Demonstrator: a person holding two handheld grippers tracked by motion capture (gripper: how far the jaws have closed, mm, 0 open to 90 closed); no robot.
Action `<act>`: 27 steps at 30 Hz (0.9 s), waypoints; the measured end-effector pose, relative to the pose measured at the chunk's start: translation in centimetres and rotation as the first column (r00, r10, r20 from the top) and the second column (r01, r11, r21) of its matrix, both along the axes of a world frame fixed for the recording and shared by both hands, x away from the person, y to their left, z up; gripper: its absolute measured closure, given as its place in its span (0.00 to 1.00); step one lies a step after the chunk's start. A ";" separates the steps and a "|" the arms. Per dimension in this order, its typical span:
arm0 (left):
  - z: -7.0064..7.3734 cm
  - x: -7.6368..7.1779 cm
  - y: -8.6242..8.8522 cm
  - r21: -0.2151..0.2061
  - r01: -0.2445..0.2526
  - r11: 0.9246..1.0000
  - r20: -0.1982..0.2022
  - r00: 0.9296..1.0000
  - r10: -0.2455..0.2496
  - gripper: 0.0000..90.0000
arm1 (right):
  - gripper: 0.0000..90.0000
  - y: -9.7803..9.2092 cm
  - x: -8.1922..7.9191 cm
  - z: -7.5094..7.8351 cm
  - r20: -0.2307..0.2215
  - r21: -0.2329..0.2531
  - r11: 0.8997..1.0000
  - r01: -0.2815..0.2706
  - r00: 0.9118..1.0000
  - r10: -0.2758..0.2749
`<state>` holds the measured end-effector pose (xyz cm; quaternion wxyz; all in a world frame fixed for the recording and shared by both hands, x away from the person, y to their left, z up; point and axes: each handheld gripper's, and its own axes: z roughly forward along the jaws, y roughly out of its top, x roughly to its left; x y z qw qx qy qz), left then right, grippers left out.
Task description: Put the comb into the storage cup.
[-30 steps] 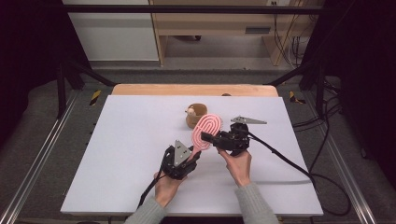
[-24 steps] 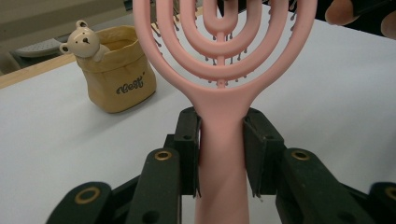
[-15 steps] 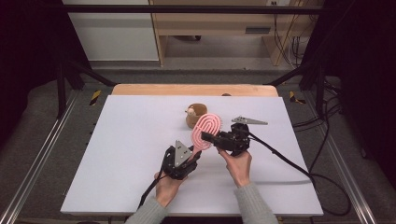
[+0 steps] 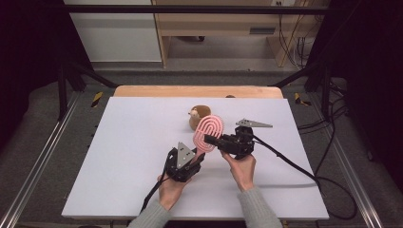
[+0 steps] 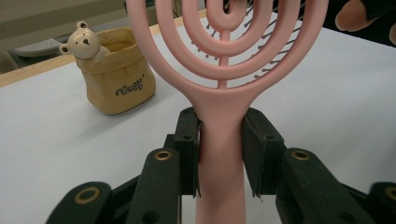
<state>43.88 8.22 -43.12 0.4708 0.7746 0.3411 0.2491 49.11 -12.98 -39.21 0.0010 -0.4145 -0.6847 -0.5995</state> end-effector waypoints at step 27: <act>0.1 0.1 0.1 -0.014 0.027 1.000 -0.005 1.000 -0.027 0.72 | 0.70 -0.2 -0.3 0.3 0.046 -0.005 1.000 -0.019 0.999 0.019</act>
